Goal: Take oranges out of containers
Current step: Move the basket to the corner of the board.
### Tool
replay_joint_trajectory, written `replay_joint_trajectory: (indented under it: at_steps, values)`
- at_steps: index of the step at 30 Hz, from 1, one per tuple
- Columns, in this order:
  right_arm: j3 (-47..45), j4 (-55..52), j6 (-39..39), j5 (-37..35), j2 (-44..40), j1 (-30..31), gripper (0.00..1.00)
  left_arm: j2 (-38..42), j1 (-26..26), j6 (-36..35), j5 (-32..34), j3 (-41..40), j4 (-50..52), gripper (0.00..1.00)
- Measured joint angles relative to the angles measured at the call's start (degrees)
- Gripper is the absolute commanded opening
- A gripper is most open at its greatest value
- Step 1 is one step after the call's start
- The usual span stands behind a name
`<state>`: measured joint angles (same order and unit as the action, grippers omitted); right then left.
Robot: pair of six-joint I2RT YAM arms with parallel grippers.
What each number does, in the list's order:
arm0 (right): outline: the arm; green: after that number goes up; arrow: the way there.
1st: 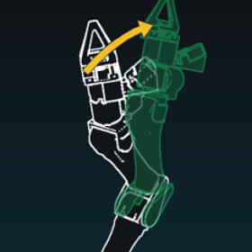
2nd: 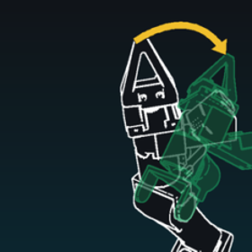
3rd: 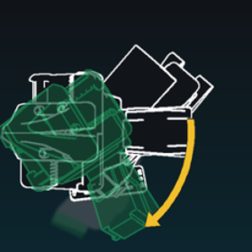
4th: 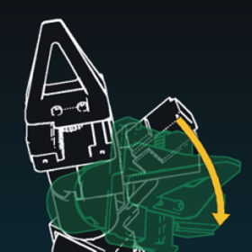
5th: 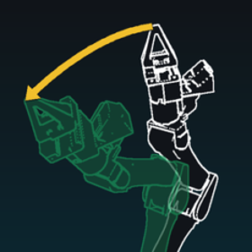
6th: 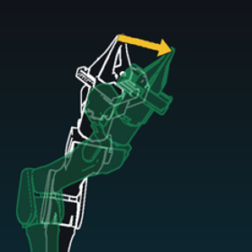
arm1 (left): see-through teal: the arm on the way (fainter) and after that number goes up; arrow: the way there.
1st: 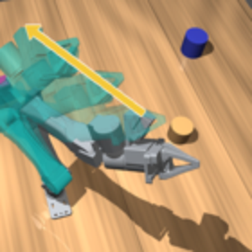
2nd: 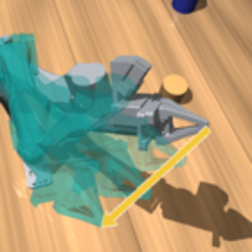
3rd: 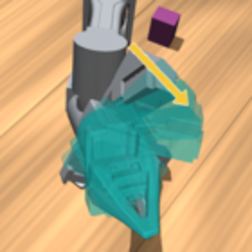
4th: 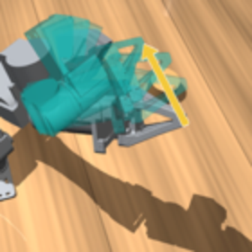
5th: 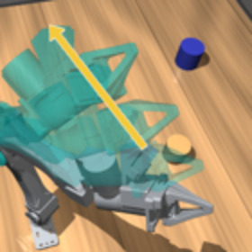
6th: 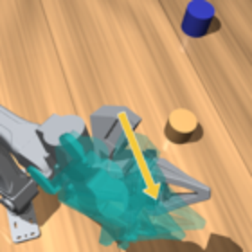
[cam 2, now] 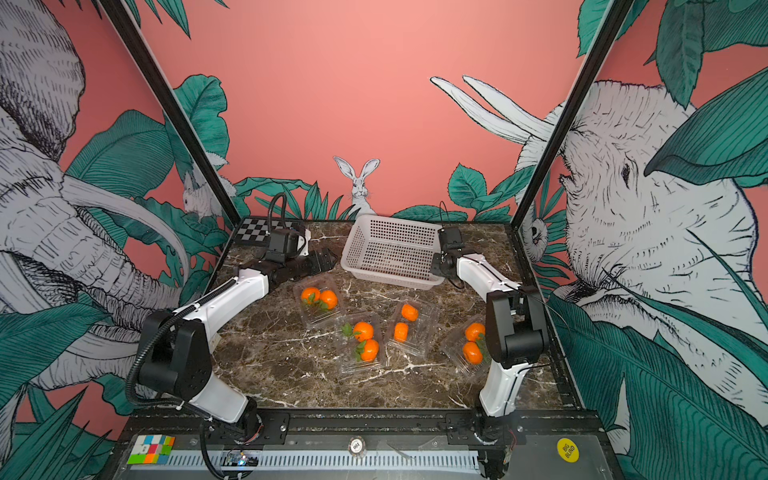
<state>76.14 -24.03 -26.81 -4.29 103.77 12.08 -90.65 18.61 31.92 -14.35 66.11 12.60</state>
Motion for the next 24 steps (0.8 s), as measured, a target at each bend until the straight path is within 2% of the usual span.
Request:
replay_joint_trajectory:
  at_steps: [4,11,18,24]
  values:
    - [-0.13,-0.07,-1.60,-0.26,-0.11,-0.46,0.00,-0.09,0.00,0.04,-0.24,0.92,0.68,0.99]
    - [-6.56,0.28,-8.26,-2.75,-5.77,-6.19,0.00,-0.09,0.00,0.66,-1.33,2.93,0.83,0.99]
    - [-8.50,-3.06,-21.33,-9.16,-10.93,-14.60,0.00,-0.57,2.19,1.07,-1.53,6.14,0.87,0.99]
    - [-8.52,-5.62,-33.57,-13.68,-12.48,-17.59,0.00,-2.78,6.78,0.83,-1.40,9.62,0.83,0.99]
